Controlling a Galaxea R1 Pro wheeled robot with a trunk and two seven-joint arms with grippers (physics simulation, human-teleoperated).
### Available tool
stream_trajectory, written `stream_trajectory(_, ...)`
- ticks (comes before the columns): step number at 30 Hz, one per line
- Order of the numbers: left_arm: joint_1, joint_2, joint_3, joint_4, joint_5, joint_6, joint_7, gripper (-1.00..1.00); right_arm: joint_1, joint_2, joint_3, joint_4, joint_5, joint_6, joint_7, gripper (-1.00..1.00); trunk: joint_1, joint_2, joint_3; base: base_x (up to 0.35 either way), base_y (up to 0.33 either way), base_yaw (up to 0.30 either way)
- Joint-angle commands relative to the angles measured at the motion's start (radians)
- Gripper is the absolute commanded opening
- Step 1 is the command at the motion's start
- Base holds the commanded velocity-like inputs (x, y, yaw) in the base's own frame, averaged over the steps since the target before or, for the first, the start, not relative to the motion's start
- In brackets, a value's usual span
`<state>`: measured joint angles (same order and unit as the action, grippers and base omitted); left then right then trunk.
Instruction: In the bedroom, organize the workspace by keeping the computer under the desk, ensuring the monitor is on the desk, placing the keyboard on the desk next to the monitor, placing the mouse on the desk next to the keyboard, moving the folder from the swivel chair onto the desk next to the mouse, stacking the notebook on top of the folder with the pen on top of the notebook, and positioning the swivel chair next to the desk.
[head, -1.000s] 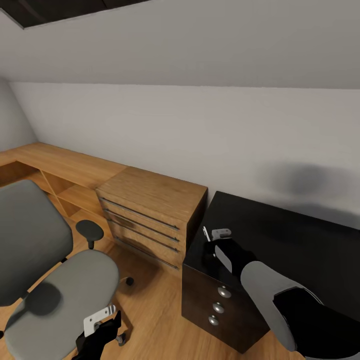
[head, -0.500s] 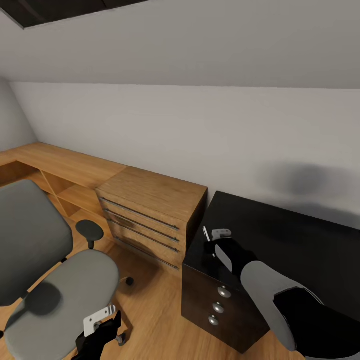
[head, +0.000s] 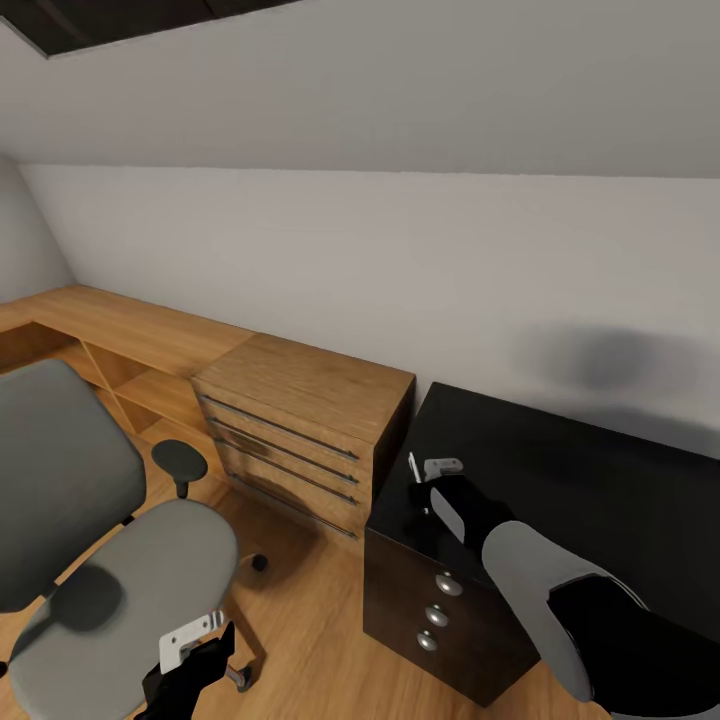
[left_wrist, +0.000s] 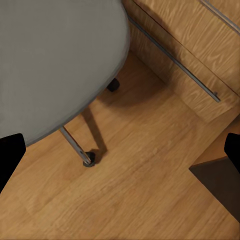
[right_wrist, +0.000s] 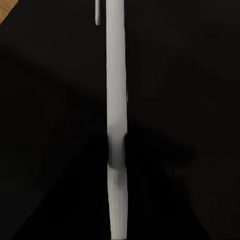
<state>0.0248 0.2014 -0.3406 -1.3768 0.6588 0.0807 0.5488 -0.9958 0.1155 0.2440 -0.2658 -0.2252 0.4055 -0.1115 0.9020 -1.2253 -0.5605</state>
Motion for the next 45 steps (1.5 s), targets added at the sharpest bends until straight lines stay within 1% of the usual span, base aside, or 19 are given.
stream_trajectory(1,0.0,0.001,-0.002,-0.002,0.003,0.004,0.006,1.0,0.0,0.0,0.007,0.067,-0.02,0.007,-0.008,-1.0,0.0,0.0,-0.001,0.0,0.0,0.0)
stream_trajectory(5,0.0,0.001,-0.002,-0.002,0.002,0.004,0.006,1.0,0.0,0.0,0.008,0.066,-0.02,0.007,-0.008,-1.0,0.0,0.0,-0.001,0.0,0.0,0.0)
stream_trajectory(15,0.0,0.001,-0.002,0.002,0.003,0.002,0.006,1.0,0.001,-0.002,0.006,0.064,-0.02,0.001,-0.007,-1.0,-0.038,0.07,0.03,0.0,0.0,0.0)
stream_trajectory(20,0.0,0.001,-0.002,0.003,0.002,0.002,0.007,1.0,0.001,-0.003,0.006,0.04,-0.02,-0.001,-0.007,-1.0,-0.057,0.105,0.046,0.0,0.0,0.0)
stream_trajectory(22,0.0,0.001,-0.002,0.004,0.002,0.002,0.008,1.0,0.001,-0.004,0.005,0.007,-0.022,0.0,-0.008,-1.0,-0.065,0.119,0.052,0.0,0.0,0.0)
stream_trajectory(25,0.0,0.001,-0.002,0.008,0.001,0.002,0.01,1.0,0.002,-0.009,-0.004,-0.052,-0.043,0.004,-0.009,-1.0,-0.076,0.14,0.062,0.0,0.0,0.0)
stream_trajectory(28,0.0,0.001,-0.002,0.01,0.001,0.002,0.012,1.0,0.004,-0.034,-0.01,-0.112,-0.088,0.009,-0.01,-1.0,-0.088,0.161,0.071,0.0,0.0,0.0)
stream_trajectory(30,0.0,0.001,-0.002,0.013,0.001,0.002,0.012,1.0,0.009,-0.059,-0.011,-0.196,-0.131,0.032,-0.011,-1.0,-0.096,0.175,0.077,0.0,0.0,0.0)
stream_trajectory(31,0.0,0.001,-0.002,0.014,0.001,0.002,0.012,1.0,0.013,-0.065,-0.011,-0.227,-0.14,0.042,-0.012,-1.0,-0.099,0.182,0.081,0.0,0.0,0.0)
stream_trajectory(32,0.0,0.001,-0.002,0.016,0.001,0.002,0.012,1.0,0.034,-0.078,-0.012,-0.299,-0.154,0.07,-0.014,-1.0,-0.103,0.189,0.084,0.0,0.0,0.0)
stream_trajectory(33,0.0,0.001,-0.002,0.016,0.001,0.002,0.012,1.0,0.073,-0.089,-0.013,-0.383,-0.165,0.098,-0.022,-1.0,-0.107,0.196,0.087,0.0,0.0,0.0)
stream_trajectory(34,0.0,0.001,-0.002,0.017,0.001,0.002,0.012,1.0,0.097,-0.095,-0.013,-0.427,-0.168,0.111,-0.032,-1.0,-0.111,0.203,0.09,0.0,0.0,0.0)
stream_trajectory(35,0.0,0.001,-0.002,0.018,0.001,0.002,0.013,1.0,0.147,-0.104,-0.014,-0.519,-0.174,0.129,-0.064,-1.0,-0.115,0.21,0.093,0.0,0.0,0.0)
stream_trajectory(37,0.0,0.001,-0.002,0.018,0.001,0.002,0.013,1.0,0.195,-0.11,-0.017,-0.606,-0.177,0.141,-0.112,-1.0,-0.122,0.224,0.099,0.0,0.0,0.0)
stream_trajectory(38,0.0,0.001,-0.002,0.019,0.001,0.002,0.013,1.0,0.233,-0.113,-0.022,-0.684,-0.18,0.149,-0.171,-1.0,-0.126,0.231,0.102,0.0,0.0,0.0)
stream_trajectory(39,0.0,0.001,-0.002,0.019,0.001,0.002,0.013,1.0,0.249,-0.115,-0.025,-0.719,-0.181,0.152,-0.202,-1.0,-0.13,0.238,0.106,0.0,0.0,0.0)
stream_trajectory(40,0.0,0.0,-0.003,0.022,0.001,0.002,0.014,1.0,0.287,-0.116,-0.029,-0.817,-0.184,0.159,-0.284,-1.0,-0.134,0.245,0.109,0.0,0.0,0.0)
stream_trajectory(43,0.0,-0.002,-0.003,0.043,0.001,0.002,0.016,1.0,0.325,-0.116,-0.033,-0.912,-0.186,0.164,-0.361,-1.0,-0.145,0.266,0.118,0.0,0.0,0.0)
stream_trajectory(45,0.0,-0.004,-0.004,0.057,0.001,0.003,0.015,1.0,0.331,-0.115,-0.033,-0.928,-0.186,0.163,-0.374,-1.0,-0.153,0.28,0.124,0.0,0.0,0.0)
